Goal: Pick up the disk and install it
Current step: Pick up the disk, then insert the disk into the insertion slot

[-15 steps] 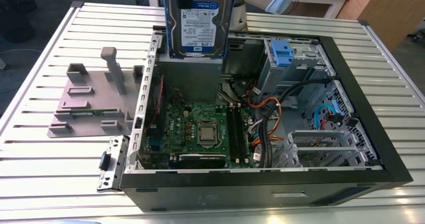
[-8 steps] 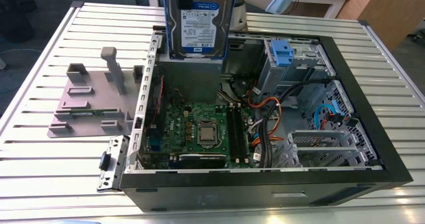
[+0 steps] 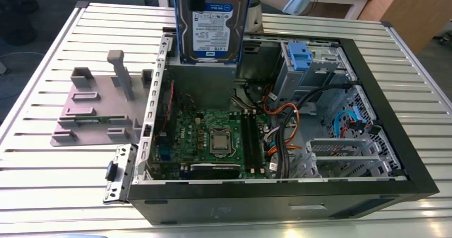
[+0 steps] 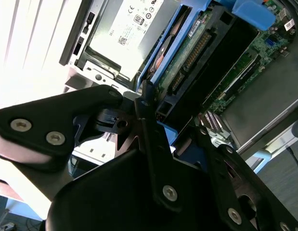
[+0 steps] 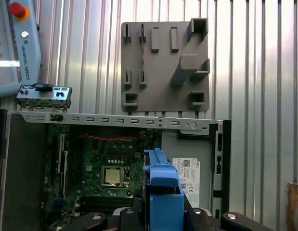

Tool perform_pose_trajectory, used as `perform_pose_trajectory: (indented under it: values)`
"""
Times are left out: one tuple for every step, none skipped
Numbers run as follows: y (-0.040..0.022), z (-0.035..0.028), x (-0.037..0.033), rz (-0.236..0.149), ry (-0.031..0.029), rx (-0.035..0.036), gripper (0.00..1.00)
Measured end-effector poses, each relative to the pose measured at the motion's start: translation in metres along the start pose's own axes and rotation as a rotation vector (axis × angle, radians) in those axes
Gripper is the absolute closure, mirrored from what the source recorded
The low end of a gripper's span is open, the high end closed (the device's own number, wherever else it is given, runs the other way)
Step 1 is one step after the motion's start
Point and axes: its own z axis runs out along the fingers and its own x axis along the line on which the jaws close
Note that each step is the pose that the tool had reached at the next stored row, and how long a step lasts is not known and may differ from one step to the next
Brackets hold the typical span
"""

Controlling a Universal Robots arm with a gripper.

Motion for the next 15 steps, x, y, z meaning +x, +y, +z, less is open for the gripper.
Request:
perform_pose_trajectory:
  values:
    - [0.0000, 0.0000, 0.0003, 0.000, 0.0000, 0.0000, 0.63]
    - [0.0000, 0.0000, 0.0008, 0.000, 0.0000, 0.0000, 0.63]
    - [0.0000, 0.0000, 0.0011, 0.000, 0.0000, -0.0001, 0.63]
    - [0.0000, 0.0001, 0.0015, 0.000, 0.0000, 0.0000, 0.63]
    - [0.0000, 0.0001, 0.0019, 0.000, 0.0000, 0.0000, 0.63]
    - [0.0000, 0.0001, 0.0023, 0.000, 0.0000, 0.0000, 0.63]
    - [0.0000, 0.0001, 0.0027, 0.000, 0.0000, 0.0000, 0.63]
    - [0.0000, 0.0001, 0.0031, 0.000, 0.0000, 0.0000, 0.63]
    - [0.0000, 0.0001, 0.0036, 0.000, 0.0000, 0.0000, 0.63]
    - [0.0000, 0.0001, 0.0041, 0.000, 0.0000, 0.0000, 0.63]
    - [0.0000, 0.0001, 0.0047, 0.000, -0.0001, 0.0000, 0.63]
    - [0.0001, 0.0001, 0.0052, 0.000, 0.0000, 0.0000, 0.63]
    - [0.0001, 0.0002, 0.0057, 0.000, 0.0000, 0.0000, 0.63]
    - [0.0001, 0.0002, 0.0063, 0.000, 0.0000, 0.0000, 0.63]
    - [0.0001, 0.0002, 0.0068, 0.000, 0.0000, 0.0000, 0.63]
